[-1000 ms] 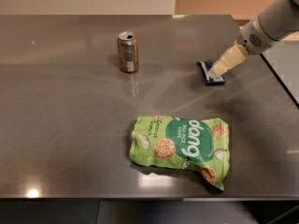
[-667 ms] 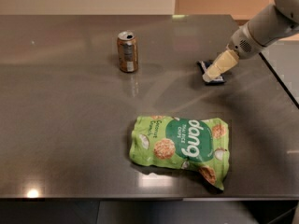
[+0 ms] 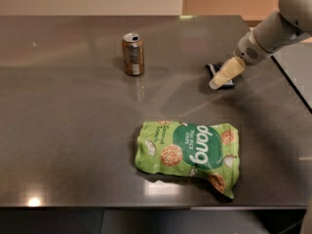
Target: Move rxbar blueberry near green rice chip bag
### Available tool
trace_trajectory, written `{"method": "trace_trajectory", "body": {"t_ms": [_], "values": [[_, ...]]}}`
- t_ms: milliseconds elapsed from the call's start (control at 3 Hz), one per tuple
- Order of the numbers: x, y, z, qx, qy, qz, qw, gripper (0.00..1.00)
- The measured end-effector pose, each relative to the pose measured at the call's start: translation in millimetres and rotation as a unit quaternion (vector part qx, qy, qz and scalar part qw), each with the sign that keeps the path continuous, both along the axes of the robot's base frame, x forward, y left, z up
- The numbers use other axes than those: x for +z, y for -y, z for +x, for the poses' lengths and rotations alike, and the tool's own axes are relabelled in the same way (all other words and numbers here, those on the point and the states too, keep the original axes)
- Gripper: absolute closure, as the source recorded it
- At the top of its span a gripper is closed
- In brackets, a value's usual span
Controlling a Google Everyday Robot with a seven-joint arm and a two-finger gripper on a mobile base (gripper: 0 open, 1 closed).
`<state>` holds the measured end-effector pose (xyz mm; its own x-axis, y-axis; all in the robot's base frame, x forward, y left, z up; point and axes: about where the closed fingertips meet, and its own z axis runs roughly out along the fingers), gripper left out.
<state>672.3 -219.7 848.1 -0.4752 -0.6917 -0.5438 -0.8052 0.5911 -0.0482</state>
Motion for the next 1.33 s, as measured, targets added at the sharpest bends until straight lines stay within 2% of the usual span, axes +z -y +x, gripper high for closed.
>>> {"method": "trace_trajectory", "body": {"t_ms": [333,667,1333], "values": [[-8.4,2.8,2.4,-0.003,0.002,-0.012,0.9999,0.00],[-13.5,2.5,2.9,0.000,0.000,-0.014,0.9999,0.15],[-14.9,1.9,3.1,-0.001,-0.007,-0.012,0.9999,0.62]]}}
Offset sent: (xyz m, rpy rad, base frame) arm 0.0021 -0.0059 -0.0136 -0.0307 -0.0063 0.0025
